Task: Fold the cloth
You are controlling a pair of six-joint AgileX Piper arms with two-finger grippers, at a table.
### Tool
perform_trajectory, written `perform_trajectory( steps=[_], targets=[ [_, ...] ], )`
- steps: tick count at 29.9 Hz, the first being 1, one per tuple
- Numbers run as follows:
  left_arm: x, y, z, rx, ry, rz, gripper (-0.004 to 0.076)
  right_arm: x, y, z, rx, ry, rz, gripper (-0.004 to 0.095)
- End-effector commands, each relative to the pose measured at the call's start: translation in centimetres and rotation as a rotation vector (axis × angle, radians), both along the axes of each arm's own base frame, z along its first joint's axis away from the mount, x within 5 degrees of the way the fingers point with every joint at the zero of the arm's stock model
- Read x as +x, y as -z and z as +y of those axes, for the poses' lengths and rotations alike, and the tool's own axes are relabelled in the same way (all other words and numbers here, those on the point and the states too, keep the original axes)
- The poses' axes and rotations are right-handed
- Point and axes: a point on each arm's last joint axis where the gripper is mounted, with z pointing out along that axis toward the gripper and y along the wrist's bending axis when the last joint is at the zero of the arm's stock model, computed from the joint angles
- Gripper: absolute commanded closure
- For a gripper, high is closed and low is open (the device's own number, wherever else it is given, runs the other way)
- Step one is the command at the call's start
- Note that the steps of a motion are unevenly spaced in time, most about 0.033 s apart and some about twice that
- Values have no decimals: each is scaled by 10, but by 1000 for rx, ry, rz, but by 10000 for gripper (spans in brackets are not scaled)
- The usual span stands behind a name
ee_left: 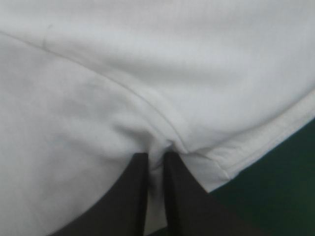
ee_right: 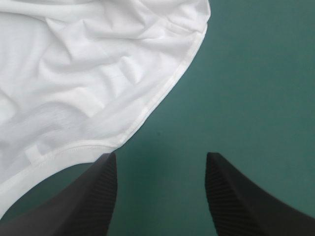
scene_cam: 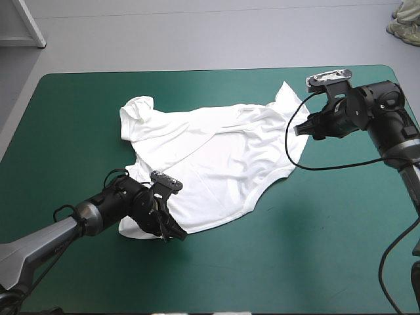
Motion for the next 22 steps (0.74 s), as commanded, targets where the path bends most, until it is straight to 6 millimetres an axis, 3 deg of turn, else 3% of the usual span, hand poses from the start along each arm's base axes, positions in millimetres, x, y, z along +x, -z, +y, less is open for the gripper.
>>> perform_trajectory(
  steps=[1,7,11,15,22],
  targets=[
    [0,1,-6,-42,-16,10,703,6,-11,-11,11,38,-91,395],
    [-1,0,-5,-34,-17,22,703,44,32,-27,18,87,6,395],
    [-2,-4,-4,-42,-27,16,705,72,68,-23,30,81,40,395],
    [-6,-20,-1,-85,-47,-43,705,94,96,-18,71,86,31,396],
    [-14,-46,9,-128,-73,-138,705,121,118,-13,92,75,27,399]
  ],
)
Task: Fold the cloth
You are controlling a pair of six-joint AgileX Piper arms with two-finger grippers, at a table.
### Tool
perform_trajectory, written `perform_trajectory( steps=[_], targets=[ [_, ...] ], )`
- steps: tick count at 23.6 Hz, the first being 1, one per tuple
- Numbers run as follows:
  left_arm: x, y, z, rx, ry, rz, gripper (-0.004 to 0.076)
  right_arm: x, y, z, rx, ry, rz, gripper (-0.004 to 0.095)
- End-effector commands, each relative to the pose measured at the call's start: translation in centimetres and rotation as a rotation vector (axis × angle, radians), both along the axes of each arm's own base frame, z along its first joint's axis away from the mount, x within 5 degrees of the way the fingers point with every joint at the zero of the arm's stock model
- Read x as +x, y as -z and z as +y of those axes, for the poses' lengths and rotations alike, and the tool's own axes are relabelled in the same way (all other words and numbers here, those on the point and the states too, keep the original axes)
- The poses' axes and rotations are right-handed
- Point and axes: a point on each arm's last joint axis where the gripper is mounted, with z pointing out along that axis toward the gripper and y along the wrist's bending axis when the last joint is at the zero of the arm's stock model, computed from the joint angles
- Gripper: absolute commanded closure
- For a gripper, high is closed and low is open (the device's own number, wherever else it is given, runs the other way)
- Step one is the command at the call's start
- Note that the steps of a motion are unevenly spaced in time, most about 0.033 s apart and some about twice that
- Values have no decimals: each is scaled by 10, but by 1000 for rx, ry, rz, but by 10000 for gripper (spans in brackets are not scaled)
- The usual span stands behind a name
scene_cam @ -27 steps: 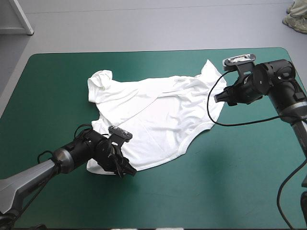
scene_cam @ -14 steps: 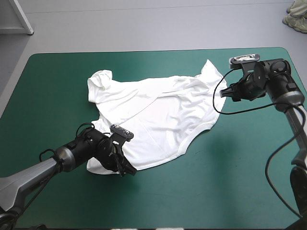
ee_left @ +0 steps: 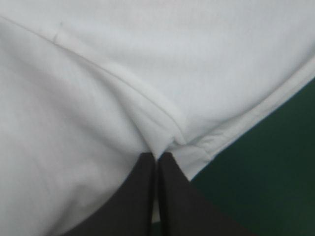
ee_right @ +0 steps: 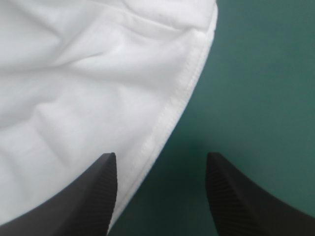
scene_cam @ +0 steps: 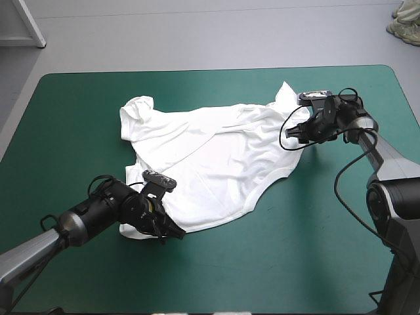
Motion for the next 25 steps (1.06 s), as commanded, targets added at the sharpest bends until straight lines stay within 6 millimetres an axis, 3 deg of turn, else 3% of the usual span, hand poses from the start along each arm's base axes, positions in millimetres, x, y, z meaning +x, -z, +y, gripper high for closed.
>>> perform_trajectory(
  steps=[1,11,14,16,17,21,25],
  targets=[
    [-5,-24,3,-60,-19,-76,705,13,-30,-1,12,-5,-137,399],
    [-13,-36,8,-65,-20,-82,705,30,-13,7,70,-27,-79,433],
    [-14,-45,9,-85,-19,-110,705,31,3,21,82,-58,-31,593],
    [-13,-54,9,-97,-17,-137,705,30,6,32,93,-74,-25,784],
    [-12,-59,10,-92,-19,-165,705,31,6,35,95,-86,-35,927],
    [-7,-68,12,-67,-10,-220,705,30,-11,37,105,-91,-72,925],
    [1,-94,13,-52,-9,-313,705,22,-77,36,114,-107,-208,925]
  ],
)
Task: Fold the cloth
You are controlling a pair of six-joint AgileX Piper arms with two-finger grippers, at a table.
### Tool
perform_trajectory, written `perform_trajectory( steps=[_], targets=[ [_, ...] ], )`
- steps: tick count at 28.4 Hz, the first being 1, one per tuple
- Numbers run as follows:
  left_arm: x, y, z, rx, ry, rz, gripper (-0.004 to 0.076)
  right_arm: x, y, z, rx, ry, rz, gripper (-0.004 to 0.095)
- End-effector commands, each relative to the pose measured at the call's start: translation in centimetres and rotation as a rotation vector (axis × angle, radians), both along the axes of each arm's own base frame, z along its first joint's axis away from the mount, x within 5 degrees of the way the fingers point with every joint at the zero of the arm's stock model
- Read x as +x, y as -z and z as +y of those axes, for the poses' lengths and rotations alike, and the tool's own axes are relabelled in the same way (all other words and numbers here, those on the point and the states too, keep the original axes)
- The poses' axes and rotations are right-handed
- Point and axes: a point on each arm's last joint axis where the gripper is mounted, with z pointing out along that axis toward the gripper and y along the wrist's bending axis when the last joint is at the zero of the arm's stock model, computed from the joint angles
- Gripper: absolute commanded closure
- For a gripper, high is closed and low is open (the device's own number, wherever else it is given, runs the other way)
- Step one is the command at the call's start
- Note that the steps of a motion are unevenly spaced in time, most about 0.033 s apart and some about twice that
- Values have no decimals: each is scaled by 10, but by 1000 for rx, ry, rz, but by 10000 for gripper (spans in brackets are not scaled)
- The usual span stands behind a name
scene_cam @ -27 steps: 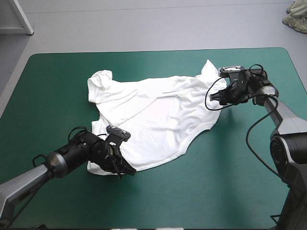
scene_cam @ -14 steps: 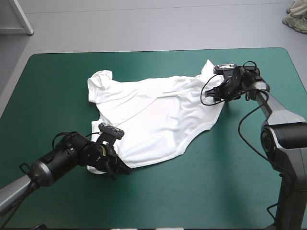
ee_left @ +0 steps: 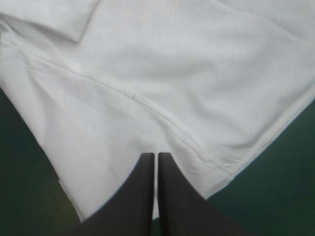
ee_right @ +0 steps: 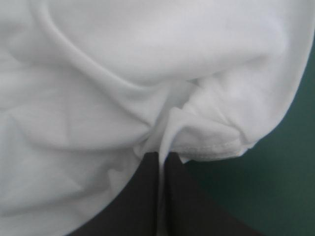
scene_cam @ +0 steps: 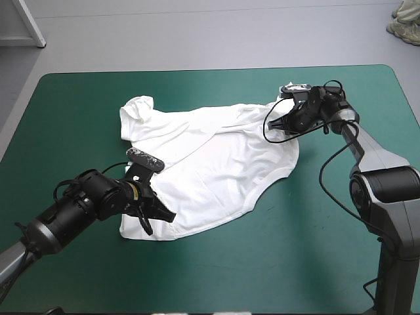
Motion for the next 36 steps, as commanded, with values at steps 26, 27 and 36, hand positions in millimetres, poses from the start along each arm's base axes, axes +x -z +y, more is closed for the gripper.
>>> perform_trajectory(
  steps=[26,27,36],
  targets=[
    [16,-54,-23,33,155,101,116,-45,-181,-10,-50,-63,-380,925],
    [19,-51,-25,41,161,109,66,-45,-181,-10,-51,-65,-383,925],
    [26,-5,-15,248,118,197,80,-45,-180,-10,-70,-83,-379,925]
  ],
)
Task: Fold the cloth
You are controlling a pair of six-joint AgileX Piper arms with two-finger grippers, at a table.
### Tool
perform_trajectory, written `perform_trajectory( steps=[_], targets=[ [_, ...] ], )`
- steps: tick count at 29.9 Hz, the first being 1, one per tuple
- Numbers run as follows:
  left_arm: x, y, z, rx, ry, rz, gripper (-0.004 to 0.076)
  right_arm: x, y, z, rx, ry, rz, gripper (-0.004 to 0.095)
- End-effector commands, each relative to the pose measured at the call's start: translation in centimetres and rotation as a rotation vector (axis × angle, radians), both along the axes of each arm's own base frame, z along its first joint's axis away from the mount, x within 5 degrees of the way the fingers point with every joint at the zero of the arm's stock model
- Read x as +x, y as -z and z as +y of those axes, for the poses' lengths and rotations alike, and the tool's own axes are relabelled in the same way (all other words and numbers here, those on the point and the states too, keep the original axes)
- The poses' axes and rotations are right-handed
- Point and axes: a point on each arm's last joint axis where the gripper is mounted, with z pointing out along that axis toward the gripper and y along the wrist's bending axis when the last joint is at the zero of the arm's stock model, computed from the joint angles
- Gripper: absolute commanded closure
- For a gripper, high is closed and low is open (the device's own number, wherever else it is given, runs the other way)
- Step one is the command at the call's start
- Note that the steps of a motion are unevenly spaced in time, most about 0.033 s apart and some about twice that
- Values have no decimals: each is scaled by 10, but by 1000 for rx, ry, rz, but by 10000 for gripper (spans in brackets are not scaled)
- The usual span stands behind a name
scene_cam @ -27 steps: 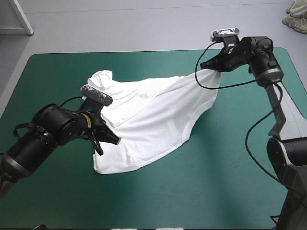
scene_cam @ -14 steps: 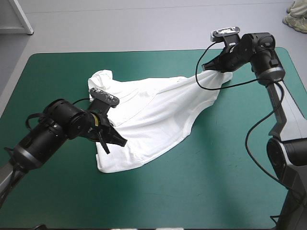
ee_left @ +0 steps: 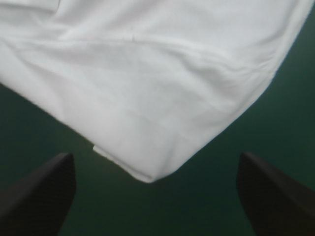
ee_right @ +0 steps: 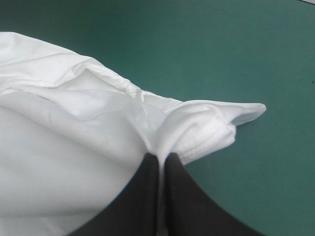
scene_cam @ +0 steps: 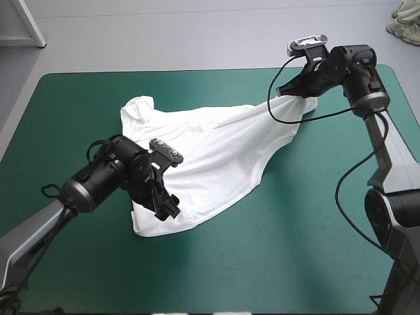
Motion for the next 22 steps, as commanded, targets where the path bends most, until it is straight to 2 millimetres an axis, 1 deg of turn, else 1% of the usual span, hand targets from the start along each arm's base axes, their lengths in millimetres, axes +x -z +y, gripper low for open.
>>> perform_trajectory(
  steps=[1,6,8,11,13,15,17,22],
  targets=[
    [-8,6,8,4,-29,-36,80,-13,-37,-4,-6,-11,-141,925],
    [-16,44,12,-25,-54,-38,81,-12,-37,-5,-12,-9,-142,925],
    [-17,55,13,-43,-59,-51,89,-12,-37,-5,-12,-9,-144,925],
    [-19,67,14,-61,-72,-69,120,-12,-37,-5,-12,-9,-144,925],
    [-21,76,15,-69,-74,-72,170,-12,-37,-5,-10,-9,-143,926],
    [-23,83,16,-73,-79,-71,249,-13,-37,-5,-10,-10,-141,925],
    [-23,86,16,-74,-84,-69,356,-13,-37,-5,-10,-10,-141,925],
    [-20,88,13,-99,-91,-90,708,-13,-37,-5,-10,-10,-141,925]
  ],
)
